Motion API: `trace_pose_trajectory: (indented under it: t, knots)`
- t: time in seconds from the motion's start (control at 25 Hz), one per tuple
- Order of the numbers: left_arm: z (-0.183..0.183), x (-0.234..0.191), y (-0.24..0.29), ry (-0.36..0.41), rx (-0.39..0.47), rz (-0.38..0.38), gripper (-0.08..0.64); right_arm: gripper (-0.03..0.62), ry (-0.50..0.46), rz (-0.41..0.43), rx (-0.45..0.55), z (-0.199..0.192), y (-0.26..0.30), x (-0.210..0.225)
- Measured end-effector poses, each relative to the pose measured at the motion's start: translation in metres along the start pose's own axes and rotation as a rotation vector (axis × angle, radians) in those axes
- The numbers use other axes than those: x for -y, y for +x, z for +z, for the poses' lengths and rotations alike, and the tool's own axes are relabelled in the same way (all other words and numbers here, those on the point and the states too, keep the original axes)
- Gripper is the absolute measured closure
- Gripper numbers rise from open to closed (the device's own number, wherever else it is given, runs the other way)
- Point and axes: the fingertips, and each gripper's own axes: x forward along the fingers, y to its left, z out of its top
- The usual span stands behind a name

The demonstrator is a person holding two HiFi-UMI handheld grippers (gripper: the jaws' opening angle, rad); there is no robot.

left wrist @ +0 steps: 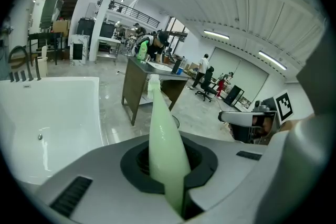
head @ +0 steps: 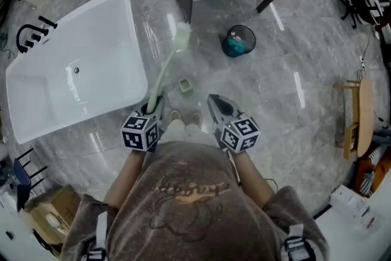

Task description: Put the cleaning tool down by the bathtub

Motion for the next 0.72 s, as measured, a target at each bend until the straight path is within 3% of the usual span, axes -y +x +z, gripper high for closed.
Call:
trace_pose_trajectory:
  t: [0.4,0.72]
  knots:
    - [-0.026,-0.03,0.042,-0.036,-0.062,0.027,0.549,0.592,0.023,-0.065,-0.043,-0.025,0.032,0.033]
    - [-0.064,-0.053,0.089,-0.053,-0.106,0.043,0.549,0.592,0.002,-0.057,-0.074,-0.057,0.07,0.058]
